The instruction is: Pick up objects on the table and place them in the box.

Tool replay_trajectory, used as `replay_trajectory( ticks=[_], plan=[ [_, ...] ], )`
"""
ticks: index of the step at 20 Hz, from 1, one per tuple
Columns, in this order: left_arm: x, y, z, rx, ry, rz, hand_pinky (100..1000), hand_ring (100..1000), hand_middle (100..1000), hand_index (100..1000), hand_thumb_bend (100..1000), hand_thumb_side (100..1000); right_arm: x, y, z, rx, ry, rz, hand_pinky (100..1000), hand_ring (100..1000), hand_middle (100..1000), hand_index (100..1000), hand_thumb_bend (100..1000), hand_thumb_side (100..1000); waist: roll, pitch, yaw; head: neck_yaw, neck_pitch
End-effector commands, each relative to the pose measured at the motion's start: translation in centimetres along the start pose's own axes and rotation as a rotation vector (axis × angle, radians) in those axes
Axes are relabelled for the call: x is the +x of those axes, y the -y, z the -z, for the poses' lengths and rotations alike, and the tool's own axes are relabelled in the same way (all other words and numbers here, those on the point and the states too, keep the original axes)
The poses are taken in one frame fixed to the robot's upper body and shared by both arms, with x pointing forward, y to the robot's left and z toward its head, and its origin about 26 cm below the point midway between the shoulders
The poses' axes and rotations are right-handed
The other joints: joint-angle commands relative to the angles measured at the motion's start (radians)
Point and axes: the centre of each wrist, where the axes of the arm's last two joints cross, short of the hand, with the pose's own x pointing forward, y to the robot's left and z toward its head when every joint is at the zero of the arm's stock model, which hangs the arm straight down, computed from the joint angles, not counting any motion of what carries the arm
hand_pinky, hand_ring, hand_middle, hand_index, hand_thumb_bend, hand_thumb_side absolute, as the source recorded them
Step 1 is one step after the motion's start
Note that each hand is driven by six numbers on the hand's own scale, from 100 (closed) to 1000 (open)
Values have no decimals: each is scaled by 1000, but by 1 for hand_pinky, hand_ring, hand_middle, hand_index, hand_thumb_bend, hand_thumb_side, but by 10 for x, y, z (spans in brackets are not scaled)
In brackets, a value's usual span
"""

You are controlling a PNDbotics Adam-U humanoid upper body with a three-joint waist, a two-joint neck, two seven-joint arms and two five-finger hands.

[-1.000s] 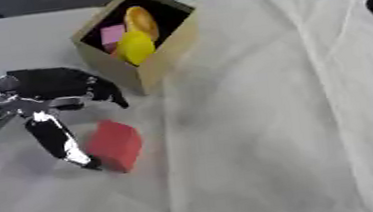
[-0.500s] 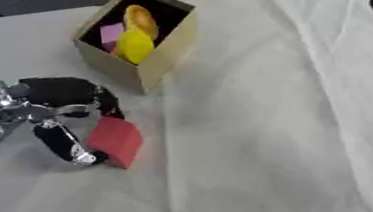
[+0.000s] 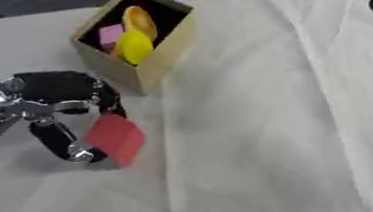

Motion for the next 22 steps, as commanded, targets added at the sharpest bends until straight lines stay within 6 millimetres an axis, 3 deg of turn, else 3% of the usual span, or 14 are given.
replay_trajectory(
  ticks=[1,6,9,14,20,22],
  plan=[
    [-1,-45,-29,145,-51,75,724,615,555,698,211,240,10,7,3,-2,33,-36,888,861,683,843,100,710,0,-29,2,-6,-1],
    [-35,-92,-28,288,-162,13,734,610,556,699,205,264,14,6,7,17,46,-47,888,861,683,843,100,708,5,-32,3,-2,1],
    [-67,-102,-14,351,-247,-41,744,613,560,703,200,269,15,5,9,28,53,-50,888,861,683,843,100,710,8,-26,-8,9,-5],
    [-102,-91,7,392,-338,-81,756,628,583,715,223,298,18,6,11,31,64,-53,888,861,683,843,100,712,11,-11,-27,25,-17],
    [-122,-63,24,378,-395,-106,772,656,619,739,252,343,21,5,16,40,89,-53,888,861,684,843,100,710,11,1,-39,38,-30],
    [-126,-54,27,367,-411,-116,791,698,686,793,315,400,22,5,16,41,93,-53,888,861,683,843,100,710,10,3,-42,40,-34]
  ],
)
